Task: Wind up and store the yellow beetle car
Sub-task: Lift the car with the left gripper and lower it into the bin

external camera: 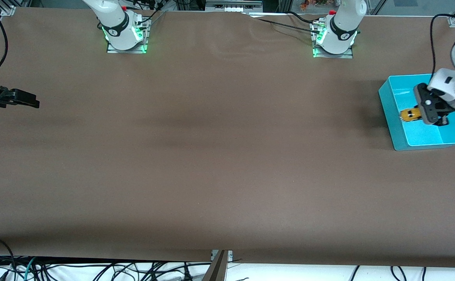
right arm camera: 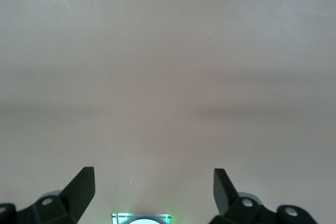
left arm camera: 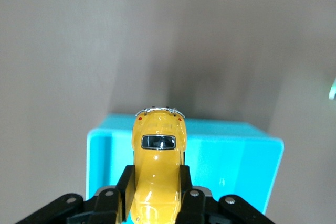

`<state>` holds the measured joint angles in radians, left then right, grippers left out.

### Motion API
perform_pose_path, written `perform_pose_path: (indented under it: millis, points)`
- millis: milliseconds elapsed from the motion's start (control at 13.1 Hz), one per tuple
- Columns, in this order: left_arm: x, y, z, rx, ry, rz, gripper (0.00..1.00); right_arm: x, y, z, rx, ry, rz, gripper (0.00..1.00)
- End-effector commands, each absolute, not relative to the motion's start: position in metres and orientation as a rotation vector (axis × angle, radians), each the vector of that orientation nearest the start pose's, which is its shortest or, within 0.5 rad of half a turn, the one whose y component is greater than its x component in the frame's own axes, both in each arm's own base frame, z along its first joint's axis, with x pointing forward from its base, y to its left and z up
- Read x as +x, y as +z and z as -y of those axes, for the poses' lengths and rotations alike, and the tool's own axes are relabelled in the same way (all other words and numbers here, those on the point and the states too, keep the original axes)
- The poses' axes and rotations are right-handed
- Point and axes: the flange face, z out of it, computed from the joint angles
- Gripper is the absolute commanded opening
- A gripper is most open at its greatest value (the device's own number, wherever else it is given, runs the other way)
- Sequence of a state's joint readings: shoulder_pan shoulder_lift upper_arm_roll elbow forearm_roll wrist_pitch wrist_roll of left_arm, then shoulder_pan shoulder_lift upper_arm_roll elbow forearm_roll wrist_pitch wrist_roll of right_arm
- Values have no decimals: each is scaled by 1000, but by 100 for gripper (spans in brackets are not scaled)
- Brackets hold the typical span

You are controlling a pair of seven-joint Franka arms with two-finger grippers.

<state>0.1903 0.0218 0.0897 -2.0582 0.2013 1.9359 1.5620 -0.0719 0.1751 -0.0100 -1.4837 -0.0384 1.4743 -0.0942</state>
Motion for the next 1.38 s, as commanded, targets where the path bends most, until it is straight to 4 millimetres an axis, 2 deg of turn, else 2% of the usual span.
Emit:
perform_pose_path:
  millis: [0, 77, 153, 230, 383, 460, 613, 766, 843, 1149, 1226, 1302]
  points:
    - [495, 408, -197, -2348, 434, -2030, 0, 590, 559, 51, -3136, 282, 9, 100]
    - [489, 395, -211, -2306, 427, -2064, 0, 590, 559, 51, -3136, 282, 10, 100]
    - [479, 375, -214, -2286, 418, -2093, 0, 590, 559, 51, -3136, 282, 10, 100]
    - [466, 357, -223, -2305, 411, -2084, 0, 590, 559, 51, -3136, 282, 10, 100]
    - [456, 314, -232, -2308, 405, -2093, 0, 590, 559, 51, -3136, 279, 10, 100]
    - [446, 298, -245, -2345, 426, -2080, 0, 590, 559, 51, -3136, 279, 10, 100]
    - [422, 281, -259, -2390, 472, -2085, 0, 590, 559, 51, -3136, 279, 10, 100]
    - [407, 264, -261, -2401, 530, -2111, 0, 590, 559, 51, -3136, 279, 10, 100]
    - [402, 250, -263, -2423, 559, -2119, 0, 590, 559, 52, -3136, 279, 7, 100]
    - [393, 196, -257, -2481, 634, -2150, 0, 590, 559, 52, -3136, 279, 7, 100]
    - [393, 191, -256, -2485, 642, -2151, 10, 590, 559, 52, -3136, 279, 7, 100]
    - [392, 186, -256, -2526, 647, -2106, 36, 590, 559, 52, -3136, 279, 7, 100]
